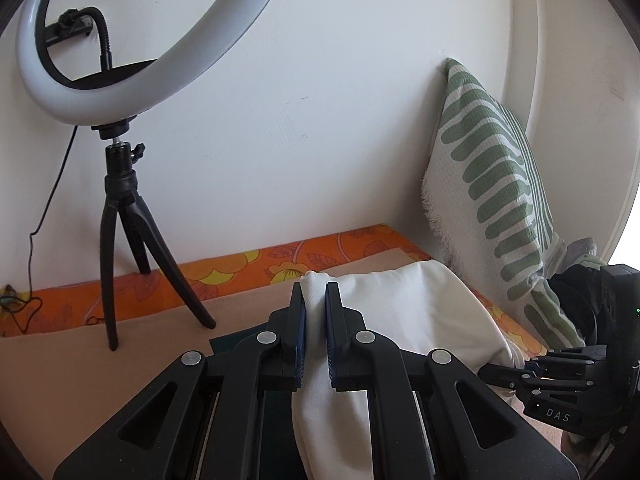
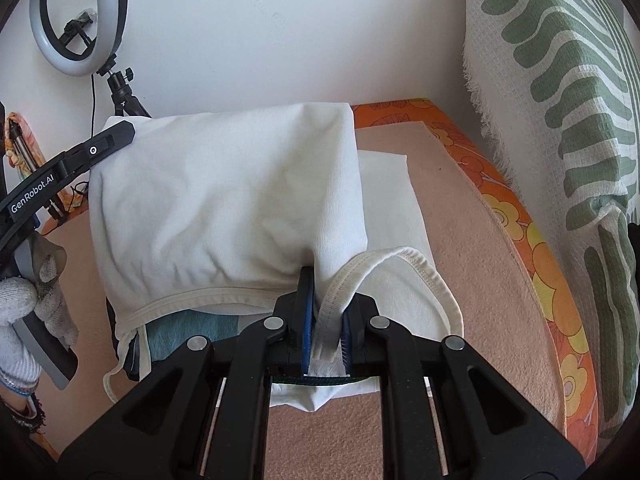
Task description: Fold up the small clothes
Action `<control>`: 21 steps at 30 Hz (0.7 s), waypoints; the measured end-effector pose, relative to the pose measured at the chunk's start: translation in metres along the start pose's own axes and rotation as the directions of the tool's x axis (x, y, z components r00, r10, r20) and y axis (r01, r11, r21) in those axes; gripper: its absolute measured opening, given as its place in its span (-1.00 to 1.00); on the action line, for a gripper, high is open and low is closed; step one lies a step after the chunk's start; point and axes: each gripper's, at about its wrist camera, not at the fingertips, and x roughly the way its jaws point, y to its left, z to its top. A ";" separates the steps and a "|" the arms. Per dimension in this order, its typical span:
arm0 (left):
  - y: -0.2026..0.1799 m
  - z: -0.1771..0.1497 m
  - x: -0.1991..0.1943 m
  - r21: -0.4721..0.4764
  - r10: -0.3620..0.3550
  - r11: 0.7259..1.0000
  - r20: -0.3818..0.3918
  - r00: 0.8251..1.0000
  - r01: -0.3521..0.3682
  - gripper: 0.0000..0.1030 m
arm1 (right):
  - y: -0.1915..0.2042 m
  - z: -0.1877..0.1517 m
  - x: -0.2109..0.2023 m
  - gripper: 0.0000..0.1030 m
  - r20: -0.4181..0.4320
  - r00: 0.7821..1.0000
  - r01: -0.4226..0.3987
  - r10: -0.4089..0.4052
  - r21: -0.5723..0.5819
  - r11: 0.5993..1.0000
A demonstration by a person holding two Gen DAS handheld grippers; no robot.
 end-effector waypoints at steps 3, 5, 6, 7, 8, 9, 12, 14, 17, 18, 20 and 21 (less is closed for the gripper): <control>-0.008 0.000 -0.001 0.063 0.064 0.996 0.012 0.998 -0.065 -0.74 | -0.007 0.000 0.006 -0.74 -0.031 1.000 -0.003 0.004 0.023 1.000; -0.008 0.002 -0.007 0.068 0.079 0.994 0.033 0.996 -0.081 -0.68 | -0.011 -0.001 0.006 -0.48 -0.039 0.999 0.016 -0.015 0.035 0.999; -0.009 0.003 -0.010 0.071 0.077 0.994 0.037 0.996 -0.079 -0.52 | -0.013 -0.001 0.005 -0.27 -0.037 0.999 0.028 -0.026 0.042 0.999; -0.010 0.004 -0.013 0.071 0.076 0.994 0.041 0.996 -0.079 -0.37 | -0.015 -0.001 0.003 -0.19 -0.031 0.999 0.035 -0.034 0.052 0.998; -0.011 0.005 -0.016 0.072 0.073 0.995 0.044 0.996 -0.076 -0.31 | -0.018 -0.002 0.001 -0.15 -0.023 0.999 0.040 -0.039 0.061 0.997; -0.012 0.005 -0.020 0.074 0.067 0.995 0.049 0.997 -0.071 -0.26 | -0.019 -0.002 -0.002 -0.15 -0.016 0.999 0.042 -0.041 0.066 0.997; -0.016 0.007 -0.031 0.081 0.061 0.995 0.059 0.996 -0.066 -0.15 | -0.021 -0.004 -0.011 -0.14 -0.005 0.999 0.049 -0.048 0.082 0.995; -0.016 0.007 -0.039 0.075 0.056 0.995 0.063 0.996 -0.061 -0.03 | -0.020 -0.005 -0.016 -0.08 -0.001 0.998 0.056 -0.056 0.081 0.995; -0.018 0.007 -0.050 0.067 0.051 0.996 0.066 0.997 -0.055 0.16 | -0.015 -0.007 -0.026 0.02 0.010 0.998 0.063 -0.064 0.073 0.995; -0.018 0.007 -0.053 0.063 0.046 0.997 0.066 0.997 -0.050 0.18 | -0.014 -0.008 -0.030 0.05 0.015 0.998 0.066 -0.067 0.073 0.995; -0.018 0.007 -0.061 0.060 0.039 0.997 0.061 0.997 -0.043 0.24 | -0.011 -0.009 -0.037 0.07 0.027 0.997 0.075 -0.077 0.075 0.994; -0.018 0.007 -0.065 0.061 0.034 0.997 0.055 0.998 -0.037 0.32 | -0.009 -0.010 -0.041 0.08 0.032 0.996 0.078 -0.080 0.076 0.994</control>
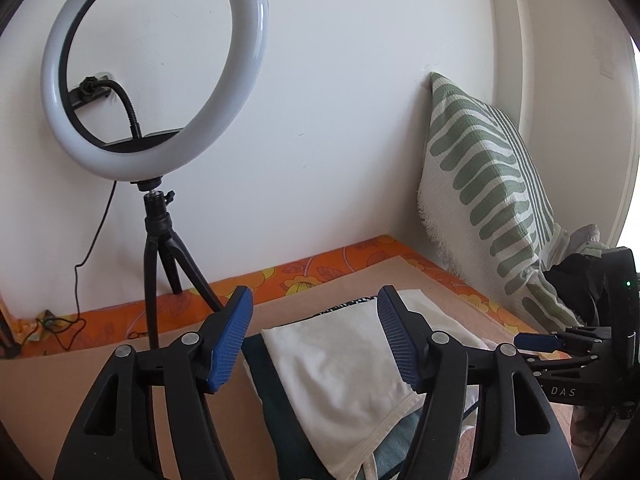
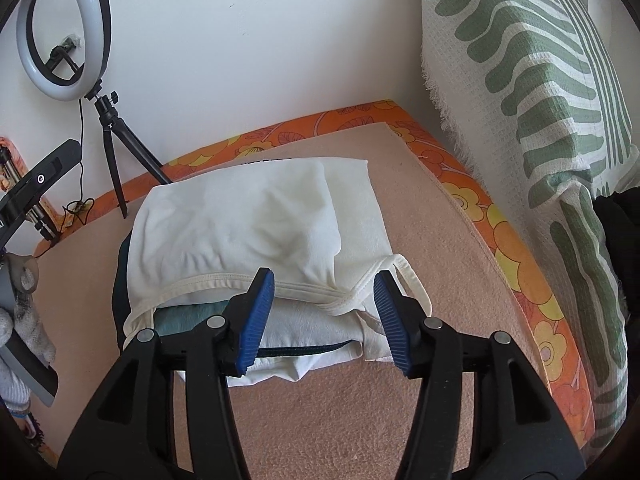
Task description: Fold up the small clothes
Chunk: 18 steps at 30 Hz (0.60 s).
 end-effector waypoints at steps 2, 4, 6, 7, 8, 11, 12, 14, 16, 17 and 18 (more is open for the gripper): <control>-0.002 -0.001 -0.007 0.005 -0.016 1.000 -0.016 1.000 0.016 0.42 | 0.003 -0.001 -0.008 0.11 0.010 1.000 0.003 -0.003 -0.001 1.000; -0.003 -0.003 -0.015 0.011 -0.022 1.000 -0.026 0.999 0.023 0.45 | 0.007 -0.003 -0.016 0.16 0.021 1.000 0.013 -0.013 -0.001 1.000; -0.001 -0.005 -0.025 0.010 -0.026 1.000 -0.034 0.999 0.027 0.52 | 0.012 -0.006 -0.024 0.33 0.034 0.999 0.020 -0.020 -0.001 1.000; 0.000 -0.006 -0.029 0.004 -0.029 1.000 -0.043 0.999 0.029 0.56 | 0.014 -0.008 -0.028 0.37 0.041 0.999 0.023 -0.023 -0.001 1.000; 0.002 -0.008 -0.034 -0.004 -0.031 1.000 -0.050 0.998 0.030 0.56 | 0.017 -0.010 -0.034 0.39 0.051 0.998 0.026 -0.026 -0.002 1.000; 0.007 -0.012 -0.052 -0.021 -0.028 0.999 -0.068 0.997 0.027 0.57 | 0.026 -0.016 -0.049 0.42 0.075 0.996 0.048 -0.048 -0.004 0.999; 0.009 -0.013 -0.058 -0.026 -0.026 0.999 -0.073 0.997 0.024 0.57 | 0.029 -0.018 -0.054 0.43 0.080 0.995 0.058 -0.057 -0.005 0.998; 0.012 -0.017 -0.070 -0.024 -0.026 0.999 -0.079 0.997 0.024 0.59 | 0.036 -0.023 -0.063 0.45 0.093 0.993 0.078 -0.077 -0.009 0.997; 0.014 -0.021 -0.083 -0.016 -0.029 0.999 -0.078 0.997 0.027 0.60 | 0.042 -0.028 -0.072 0.58 0.104 0.991 0.091 -0.090 -0.010 0.996; 0.015 -0.023 -0.090 -0.011 -0.029 1.000 -0.076 0.997 0.028 0.60 | 0.046 -0.031 -0.078 0.63 0.114 0.989 0.093 -0.092 -0.010 0.996; 0.017 -0.026 -0.098 -0.008 -0.028 1.000 -0.074 0.997 0.028 0.60 | 0.050 -0.034 -0.083 0.64 0.128 0.987 0.096 -0.094 -0.012 0.995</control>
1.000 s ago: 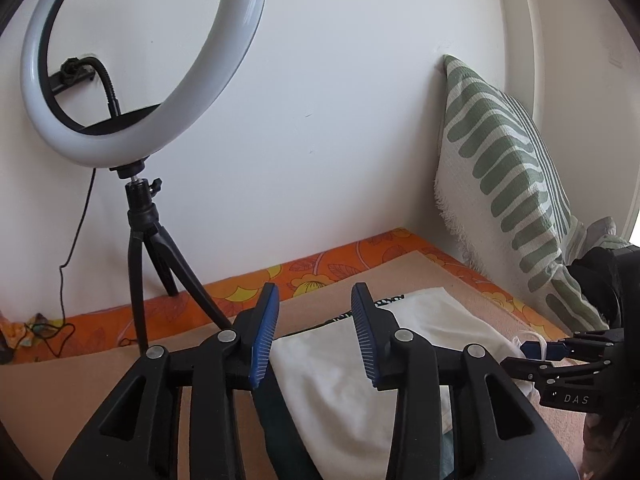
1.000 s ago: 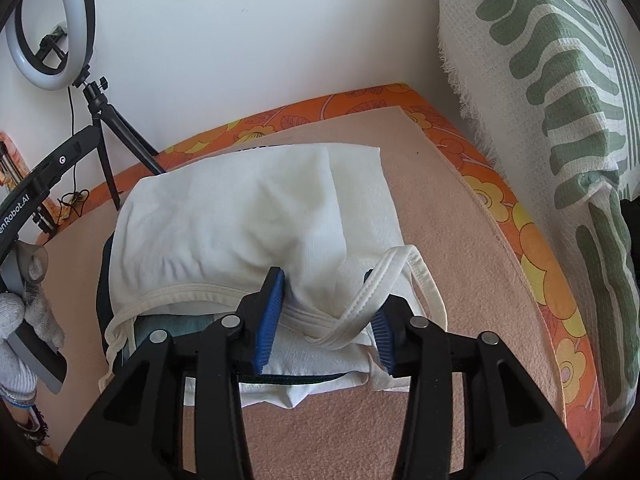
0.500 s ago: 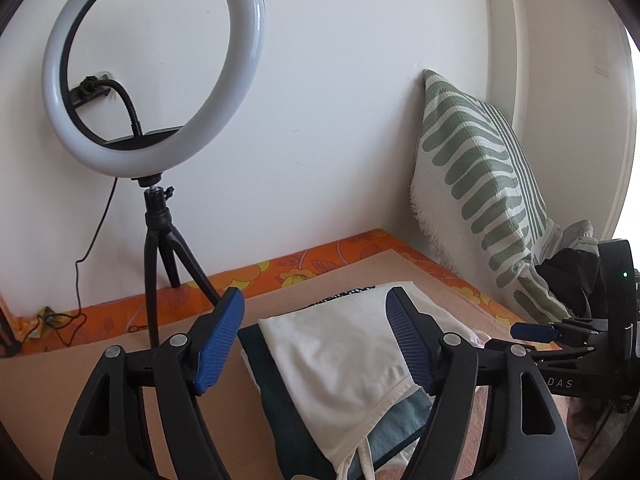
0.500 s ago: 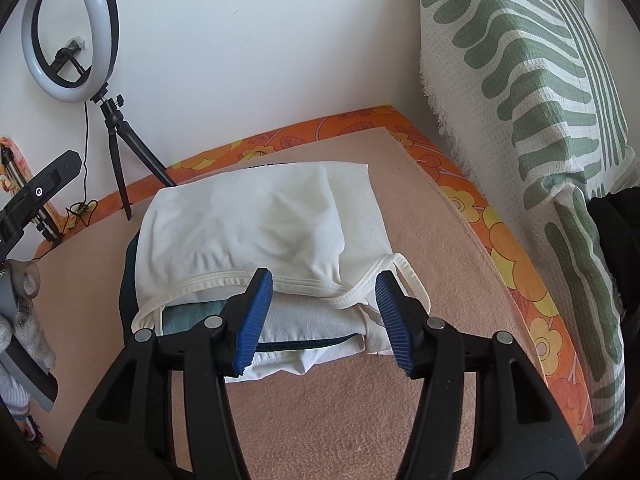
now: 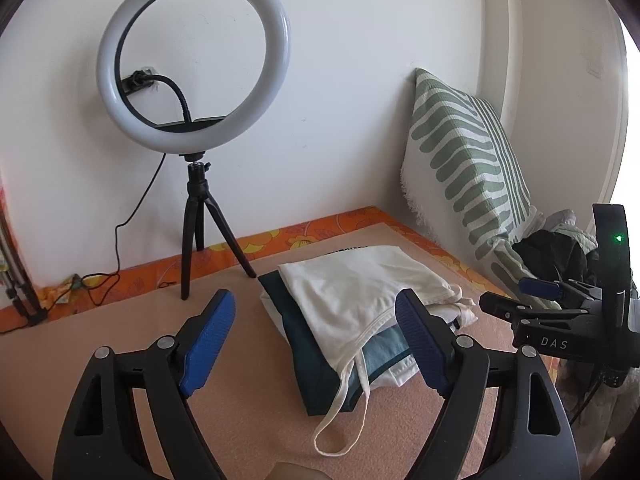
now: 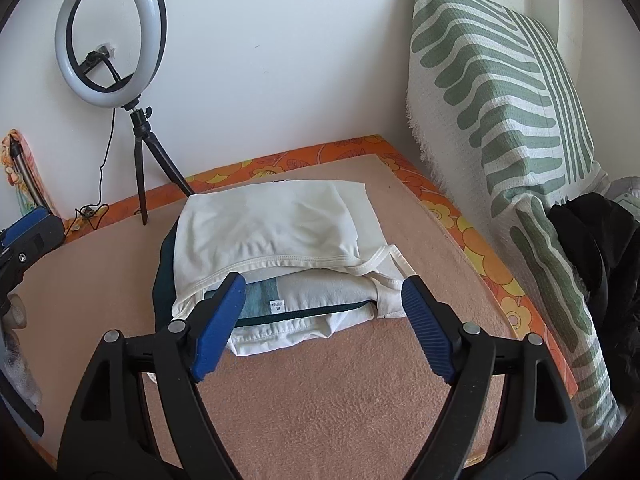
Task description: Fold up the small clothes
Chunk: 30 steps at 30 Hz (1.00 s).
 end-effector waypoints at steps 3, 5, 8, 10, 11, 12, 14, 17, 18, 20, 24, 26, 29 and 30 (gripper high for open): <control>0.005 -0.009 -0.019 0.004 0.004 1.000 0.003 1.000 -0.004 0.63 | 0.013 -0.006 -0.015 0.65 0.029 0.999 0.018 -0.018 -0.023 1.000; 0.009 -0.015 -0.031 0.010 0.024 1.000 0.004 1.000 -0.025 0.68 | 0.025 -0.011 -0.023 0.65 0.041 0.999 0.031 -0.029 -0.048 0.998; 0.016 -0.022 -0.049 0.009 0.054 0.998 0.013 0.998 -0.054 0.79 | 0.041 -0.018 -0.037 0.65 0.057 0.998 0.026 -0.021 -0.076 0.997; 0.021 -0.028 -0.060 -0.003 0.066 0.998 0.011 0.998 -0.066 0.91 | 0.050 -0.024 -0.048 0.66 0.075 0.997 0.029 -0.023 -0.078 0.997; 0.022 -0.030 -0.065 -0.007 0.070 0.998 0.012 0.998 -0.070 0.91 | 0.053 -0.027 -0.053 0.66 0.084 0.996 0.029 -0.023 -0.080 0.996; 0.023 -0.033 -0.070 -0.006 0.075 0.997 0.013 0.997 -0.075 0.92 | 0.057 -0.030 -0.057 0.66 0.091 0.996 0.026 -0.019 -0.081 0.996; 0.024 -0.038 -0.080 0.004 0.083 0.997 0.015 0.996 -0.083 0.92 | 0.064 -0.036 -0.065 0.75 0.097 0.995 0.012 -0.005 -0.078 0.997; 0.023 -0.048 -0.093 0.018 0.087 0.996 0.021 0.996 -0.087 0.92 | 0.071 -0.046 -0.076 0.86 0.113 0.993 -0.008 0.015 -0.058 0.998; 0.023 -0.051 -0.096 0.023 0.086 0.996 0.019 0.996 -0.086 0.92 | 0.072 -0.050 -0.080 0.86 0.123 0.992 -0.008 0.014 -0.052 0.999; 0.021 -0.060 -0.100 0.037 0.094 0.995 0.002 0.996 -0.094 0.96 | 0.076 -0.057 -0.086 0.86 0.140 0.990 -0.005 0.011 -0.044 0.999; 0.019 -0.076 -0.104 0.044 0.114 0.993 -0.034 0.993 -0.112 0.99 | 0.080 -0.069 -0.092 1.00 0.161 0.987 -0.005 0.011 -0.037 0.999; 0.019 -0.084 -0.106 0.042 0.108 0.993 -0.041 0.993 -0.107 0.99 | 0.081 -0.075 -0.094 1.00 0.175 0.985 0.000 0.006 -0.031 1.000; 0.022 -0.096 -0.108 0.033 0.104 0.994 -0.055 0.993 -0.102 0.99 | 0.084 -0.083 -0.096 1.00 0.186 0.983 0.008 -0.003 -0.025 1.000; 0.023 -0.099 -0.108 0.028 0.102 0.995 -0.063 0.993 -0.100 0.99 | 0.085 -0.085 -0.095 1.00 0.189 0.982 0.009 -0.004 -0.023 1.000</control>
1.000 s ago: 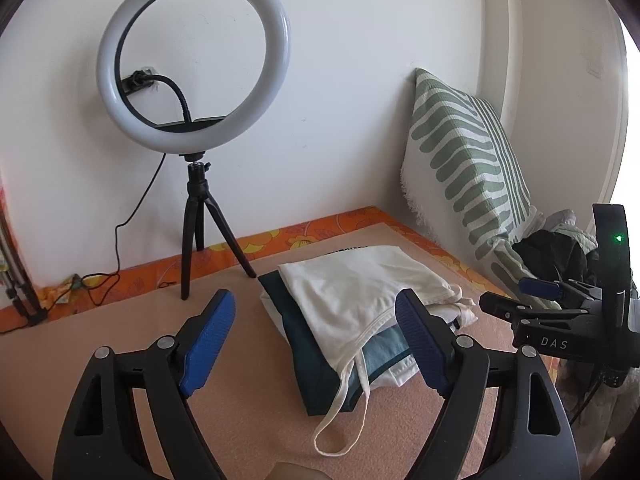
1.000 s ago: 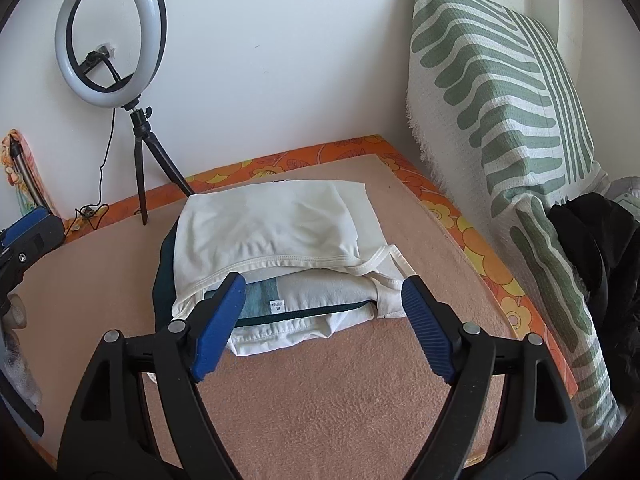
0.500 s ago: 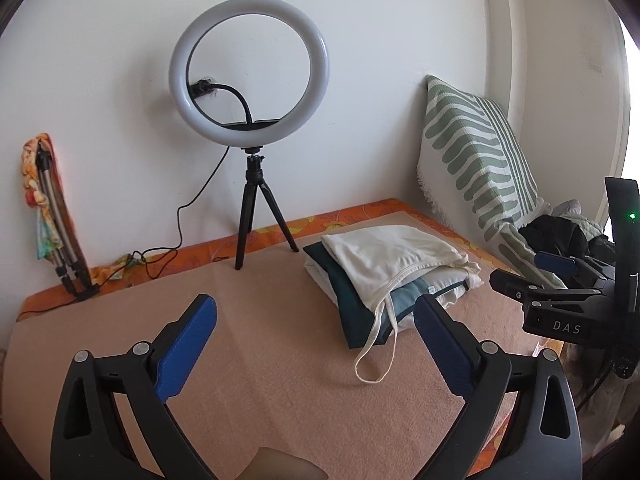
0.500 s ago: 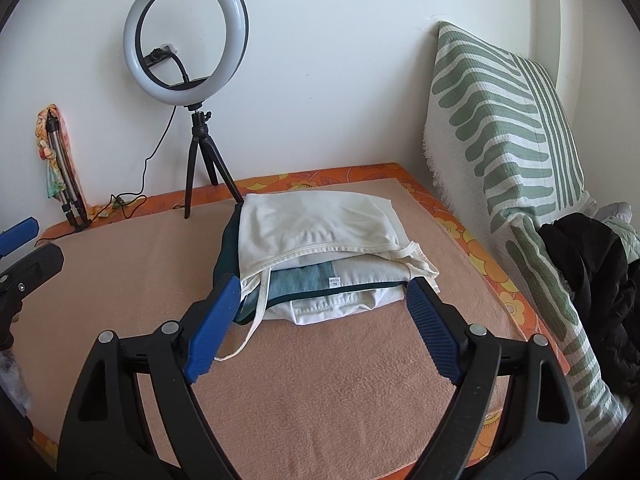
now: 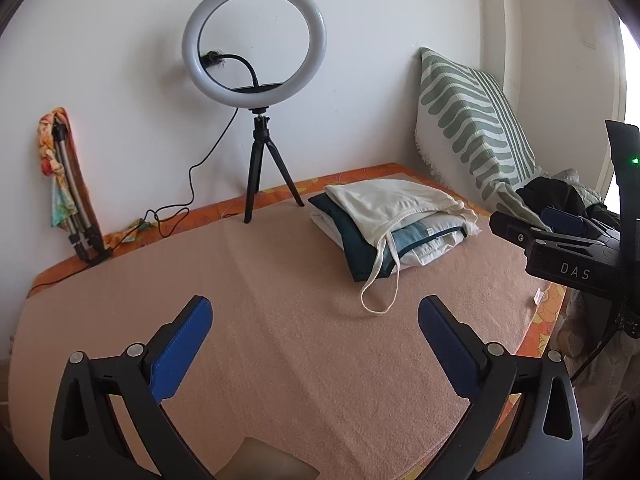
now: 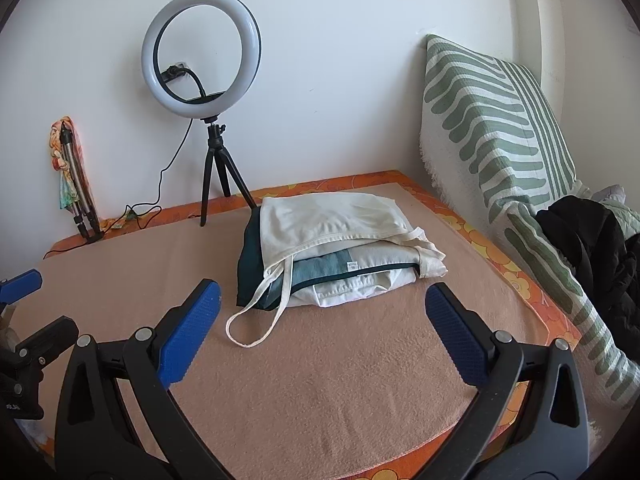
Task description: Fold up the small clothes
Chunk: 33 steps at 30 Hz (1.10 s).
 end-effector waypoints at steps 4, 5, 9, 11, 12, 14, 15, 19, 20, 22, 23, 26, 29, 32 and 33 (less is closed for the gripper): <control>0.007 -0.012 0.005 -0.026 -0.006 1.000 -0.029 1.000 0.005 0.99 | 0.002 -0.007 0.000 1.00 0.006 1.000 0.004 -0.004 0.013 1.000; 0.008 -0.014 0.007 -0.030 -0.003 1.000 -0.034 0.999 0.002 0.99 | 0.003 -0.009 0.000 1.00 0.008 1.000 0.003 -0.004 0.017 1.000; 0.011 -0.021 0.013 -0.023 0.014 1.000 -0.055 0.998 -0.015 0.99 | 0.006 -0.015 0.002 1.00 0.025 1.000 0.013 -0.013 0.016 1.000; 0.011 -0.025 0.015 -0.022 0.017 1.000 -0.059 0.998 -0.019 0.99 | 0.010 -0.019 0.002 1.00 0.034 0.999 0.016 -0.016 0.005 1.000; 0.011 -0.027 0.015 -0.023 0.017 1.000 -0.061 0.998 -0.018 0.99 | 0.012 -0.021 0.002 1.00 0.035 0.999 0.017 -0.017 -0.002 1.000; 0.011 -0.030 0.017 -0.019 0.019 1.000 -0.069 0.997 -0.020 0.99 | 0.014 -0.023 0.006 1.00 0.028 1.000 0.012 -0.012 -0.008 1.000; 0.011 -0.031 0.017 -0.015 0.021 1.000 -0.071 0.997 -0.022 0.99 | 0.015 -0.025 0.007 1.00 0.022 1.000 0.010 -0.009 -0.006 1.000; 0.012 -0.036 0.021 -0.010 0.031 0.999 -0.080 0.996 -0.032 0.99 | 0.015 -0.028 0.016 1.00 -0.001 1.000 0.017 -0.017 0.013 1.000; 0.013 -0.037 0.022 -0.013 0.031 0.999 -0.085 0.996 -0.032 0.99 | 0.015 -0.029 0.018 1.00 -0.007 1.000 0.012 -0.012 0.021 1.000; 0.015 -0.039 0.023 -0.019 0.029 0.999 -0.094 0.995 -0.031 0.99 | 0.015 -0.030 0.020 1.00 -0.011 1.000 0.009 -0.009 0.028 1.000; 0.016 -0.039 0.025 -0.020 0.030 0.999 -0.097 0.995 -0.032 0.99 | 0.016 -0.030 0.021 1.00 -0.010 1.000 0.011 -0.010 0.025 1.000; 0.018 -0.041 0.026 -0.024 0.032 0.999 -0.103 0.994 -0.035 0.99 | 0.018 -0.032 0.023 1.00 -0.013 1.000 0.015 -0.015 0.014 1.000; 0.019 -0.041 0.025 -0.024 0.034 0.999 -0.103 0.994 -0.036 0.99 | 0.020 -0.034 0.025 1.00 -0.021 1.000 0.011 -0.010 0.010 1.000; 0.019 -0.041 0.025 -0.024 0.034 0.999 -0.102 0.994 -0.037 0.99 | 0.021 -0.035 0.026 1.00 -0.024 1.000 0.014 -0.014 0.005 1.000; 0.019 -0.041 0.024 -0.024 0.033 0.999 -0.102 0.994 -0.036 0.99 | 0.021 -0.036 0.026 1.00 -0.025 1.000 0.013 -0.013 0.006 1.000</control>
